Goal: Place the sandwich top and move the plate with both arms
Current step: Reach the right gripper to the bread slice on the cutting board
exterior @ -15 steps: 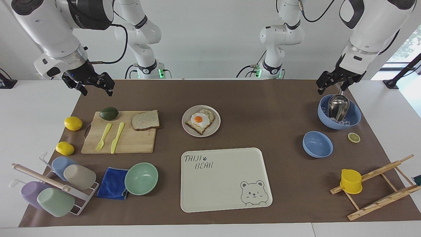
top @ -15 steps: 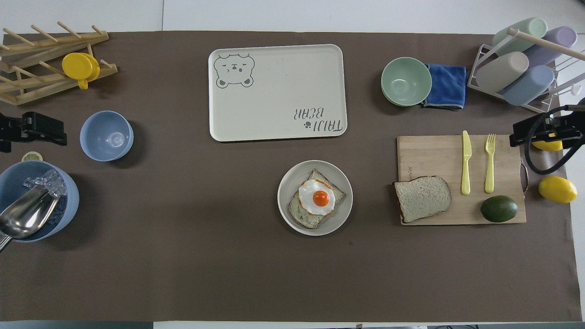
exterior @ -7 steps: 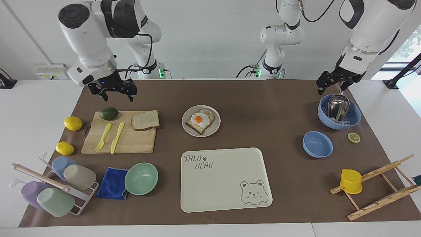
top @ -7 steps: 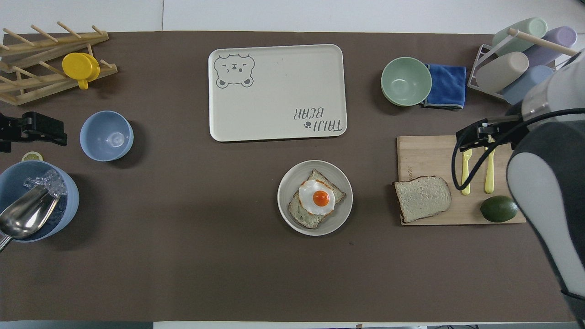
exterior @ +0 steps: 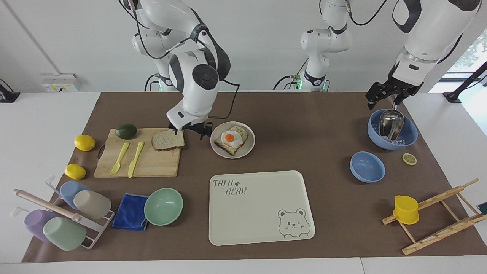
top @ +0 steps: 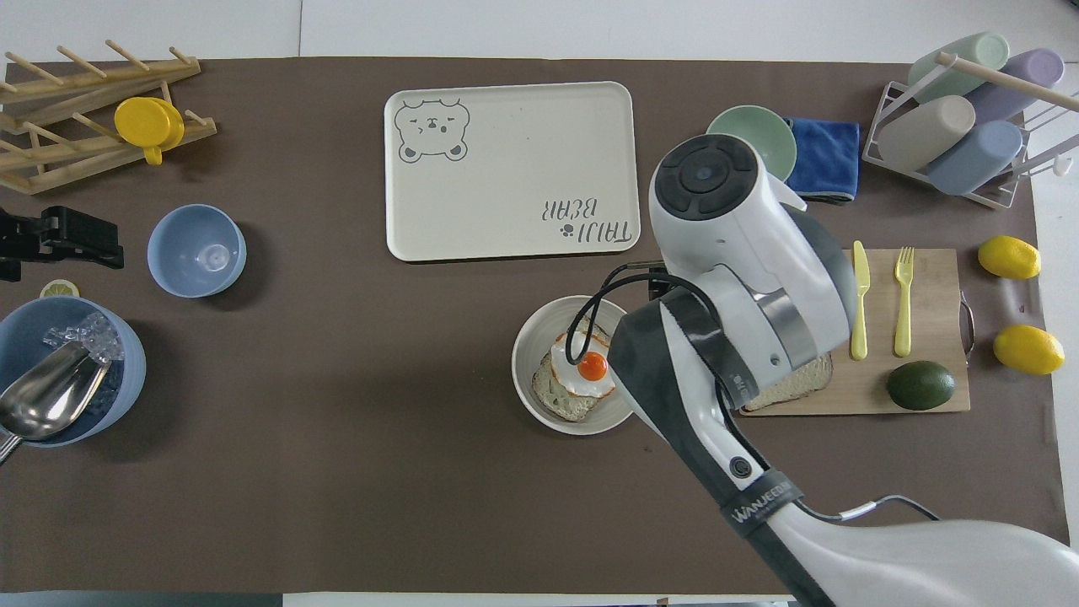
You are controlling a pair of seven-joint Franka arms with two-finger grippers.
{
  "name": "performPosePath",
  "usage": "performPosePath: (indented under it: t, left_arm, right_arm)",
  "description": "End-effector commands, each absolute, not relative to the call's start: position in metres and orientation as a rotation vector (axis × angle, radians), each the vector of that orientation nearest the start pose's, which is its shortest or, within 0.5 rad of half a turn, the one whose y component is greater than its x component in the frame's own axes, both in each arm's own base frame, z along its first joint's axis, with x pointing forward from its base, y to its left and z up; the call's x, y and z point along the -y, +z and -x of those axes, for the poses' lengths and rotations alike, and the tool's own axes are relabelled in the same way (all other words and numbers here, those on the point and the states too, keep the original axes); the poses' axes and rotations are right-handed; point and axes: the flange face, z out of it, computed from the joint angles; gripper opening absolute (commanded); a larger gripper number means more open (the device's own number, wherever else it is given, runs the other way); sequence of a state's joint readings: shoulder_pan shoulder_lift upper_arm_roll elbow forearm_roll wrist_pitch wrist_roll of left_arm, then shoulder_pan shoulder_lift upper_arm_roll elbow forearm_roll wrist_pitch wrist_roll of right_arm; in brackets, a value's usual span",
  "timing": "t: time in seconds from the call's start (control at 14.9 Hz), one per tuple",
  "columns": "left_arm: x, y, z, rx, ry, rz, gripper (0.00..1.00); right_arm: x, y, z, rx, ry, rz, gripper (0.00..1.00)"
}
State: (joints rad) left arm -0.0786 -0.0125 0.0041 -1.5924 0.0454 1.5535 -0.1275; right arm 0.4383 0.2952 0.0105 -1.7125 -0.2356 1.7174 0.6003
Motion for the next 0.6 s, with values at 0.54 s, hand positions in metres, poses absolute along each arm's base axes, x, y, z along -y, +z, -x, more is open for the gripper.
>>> performPosePath:
  t: [0.54]
  left_arm:
    - [0.037, 0.619, -0.543, 0.056, 0.017, 3.079, 1.00]
  right_arm:
    - [-0.238, 0.292, -0.526, -0.323, 0.306, 3.683, 1.00]
